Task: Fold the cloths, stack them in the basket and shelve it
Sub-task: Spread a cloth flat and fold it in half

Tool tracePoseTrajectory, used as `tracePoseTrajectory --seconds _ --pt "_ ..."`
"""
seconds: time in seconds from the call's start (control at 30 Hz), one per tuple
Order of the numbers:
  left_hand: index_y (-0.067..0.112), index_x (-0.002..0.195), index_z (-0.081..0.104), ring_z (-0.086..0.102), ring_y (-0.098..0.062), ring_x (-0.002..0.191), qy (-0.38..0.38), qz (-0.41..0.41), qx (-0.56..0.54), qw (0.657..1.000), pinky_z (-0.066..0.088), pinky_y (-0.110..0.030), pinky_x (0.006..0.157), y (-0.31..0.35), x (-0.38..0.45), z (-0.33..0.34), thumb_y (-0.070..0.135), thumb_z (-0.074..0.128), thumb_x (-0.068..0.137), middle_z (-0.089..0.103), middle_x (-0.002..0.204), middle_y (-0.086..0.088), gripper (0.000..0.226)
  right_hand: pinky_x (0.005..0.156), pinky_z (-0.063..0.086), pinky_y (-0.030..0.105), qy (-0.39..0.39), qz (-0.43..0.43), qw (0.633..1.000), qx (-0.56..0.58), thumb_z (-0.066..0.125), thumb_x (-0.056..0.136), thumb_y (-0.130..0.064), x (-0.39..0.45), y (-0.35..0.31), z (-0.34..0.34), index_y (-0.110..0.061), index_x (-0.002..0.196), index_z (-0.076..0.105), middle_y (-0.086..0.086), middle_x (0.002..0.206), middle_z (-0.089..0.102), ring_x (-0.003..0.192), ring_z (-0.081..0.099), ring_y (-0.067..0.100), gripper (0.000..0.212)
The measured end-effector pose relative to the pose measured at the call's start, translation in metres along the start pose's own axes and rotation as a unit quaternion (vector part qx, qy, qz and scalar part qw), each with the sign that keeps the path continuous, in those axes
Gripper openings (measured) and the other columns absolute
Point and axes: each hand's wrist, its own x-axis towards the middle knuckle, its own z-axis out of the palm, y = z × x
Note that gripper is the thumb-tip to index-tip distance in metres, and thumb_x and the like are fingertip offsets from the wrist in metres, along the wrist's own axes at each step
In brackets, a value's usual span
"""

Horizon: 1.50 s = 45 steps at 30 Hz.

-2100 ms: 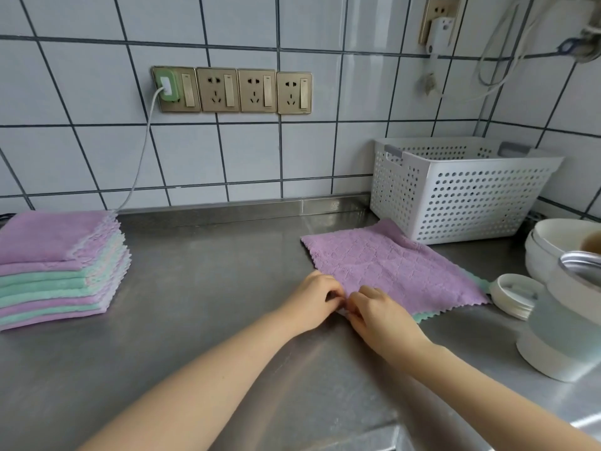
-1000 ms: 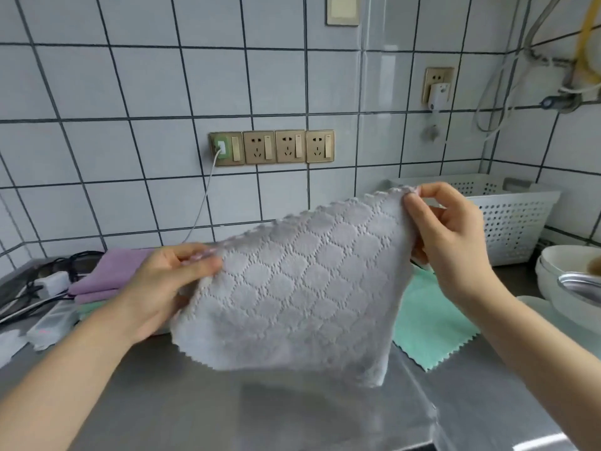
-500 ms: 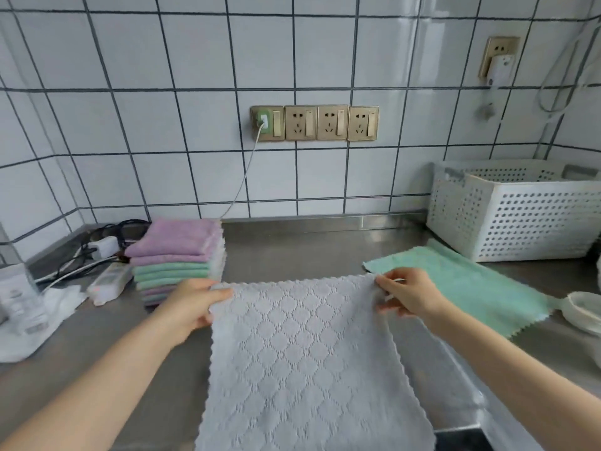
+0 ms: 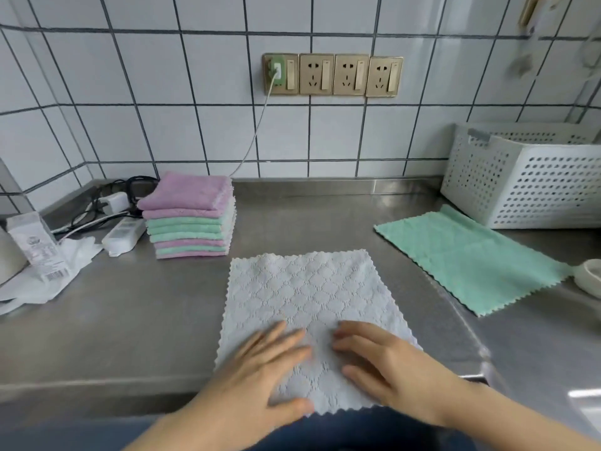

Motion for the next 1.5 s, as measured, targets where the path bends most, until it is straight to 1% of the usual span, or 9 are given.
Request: tracePoseTrajectory --seconds 0.3,0.47,0.67,0.77,0.83,0.9,0.97,1.2,1.5 --pt "0.025 0.139 0.045 0.032 -0.007 0.138 0.021 0.026 0.084 0.996 0.019 -0.023 0.112 0.008 -0.034 0.002 0.040 0.048 0.072 0.041 0.147 0.009 0.069 0.114 0.027 0.030 0.009 -0.067 0.983 -0.172 0.042 0.092 -0.064 -0.025 -0.006 0.014 -0.016 0.142 0.041 -0.001 0.147 0.041 0.140 0.033 0.016 0.070" --pt "0.029 0.141 0.041 0.023 0.006 0.139 0.044 0.014 -0.025 0.999 0.002 -0.007 0.112 -0.005 -0.036 -0.004 0.012 0.049 0.086 0.031 0.147 0.021 0.059 0.108 0.037 0.026 0.033 -0.067 0.984 -0.160 0.049 0.088 -0.036 -0.031 0.000 0.010 -0.019 0.136 0.046 -0.004 0.140 0.049 0.131 0.044 0.014 0.052" --pt "0.028 0.127 0.059 0.022 0.028 0.124 0.058 -0.015 -0.109 0.992 0.019 -0.001 0.105 -0.023 -0.041 -0.015 -0.003 0.053 0.089 0.039 0.129 0.039 0.049 0.080 0.053 0.026 0.069 -0.016 0.993 -0.093 0.054 0.074 -0.015 -0.039 0.016 -0.001 -0.023 0.111 0.057 -0.009 0.119 0.060 0.105 0.060 0.012 0.039" --pt "0.034 0.111 0.068 0.042 0.024 0.115 0.066 -0.053 -0.166 0.982 0.032 -0.003 0.100 -0.032 -0.049 -0.023 0.004 0.061 0.089 0.045 0.102 0.057 0.038 0.077 0.051 0.027 0.072 0.029 0.997 -0.029 0.051 0.078 -0.024 -0.043 0.023 -0.015 -0.026 0.100 0.063 -0.012 0.105 0.064 0.096 0.062 0.007 0.025" --pt "0.034 0.095 0.074 0.057 0.020 0.095 0.076 -0.092 -0.196 0.973 0.040 -0.001 0.085 -0.036 -0.052 -0.031 0.024 0.067 0.087 0.058 0.086 0.047 0.015 0.073 0.050 0.027 0.077 0.062 0.995 0.026 0.057 0.081 -0.037 -0.046 0.024 -0.028 -0.028 0.090 0.068 -0.014 0.090 0.067 0.084 0.063 0.003 0.017" --pt "0.016 0.072 0.071 0.049 0.008 0.059 0.087 -0.101 -0.222 0.966 0.036 -0.009 0.058 -0.040 -0.051 -0.041 0.059 0.063 0.077 0.055 0.060 0.024 0.044 0.068 0.049 0.026 0.077 0.110 0.987 0.086 0.067 0.080 -0.046 -0.046 0.023 -0.041 -0.026 0.081 0.071 -0.011 0.079 0.068 0.074 0.063 0.004 0.021" --pt "-0.001 0.066 0.057 0.035 0.000 0.056 0.114 -0.135 -0.281 0.943 0.027 -0.018 0.053 -0.048 -0.048 -0.048 0.063 0.065 0.072 0.043 0.056 0.009 0.065 0.055 0.040 0.024 0.078 0.143 0.967 0.196 0.073 0.080 -0.035 -0.042 0.022 -0.051 -0.013 0.073 0.069 -0.004 0.064 0.062 0.057 0.053 0.006 0.023" --pt "0.003 0.093 0.071 0.060 -0.021 0.075 0.211 -0.278 -0.475 0.808 0.045 -0.034 0.067 -0.080 0.027 -0.058 0.015 0.068 0.085 0.071 0.086 -0.011 0.014 0.055 0.037 0.023 0.241 0.283 0.809 0.455 0.071 0.083 -0.019 0.033 0.052 -0.059 0.003 0.079 0.065 0.006 0.071 0.055 0.062 0.048 0.014 0.023" --pt "0.006 0.053 0.047 0.024 -0.019 0.055 0.265 -0.299 -0.229 0.888 0.018 -0.031 0.051 -0.115 0.078 -0.027 0.018 0.071 0.079 0.030 0.050 -0.005 0.038 0.053 0.028 0.027 0.259 0.424 0.826 0.267 0.067 0.080 -0.015 0.086 0.103 -0.021 -0.009 0.061 0.057 0.007 0.056 0.042 0.055 0.035 0.018 0.022"
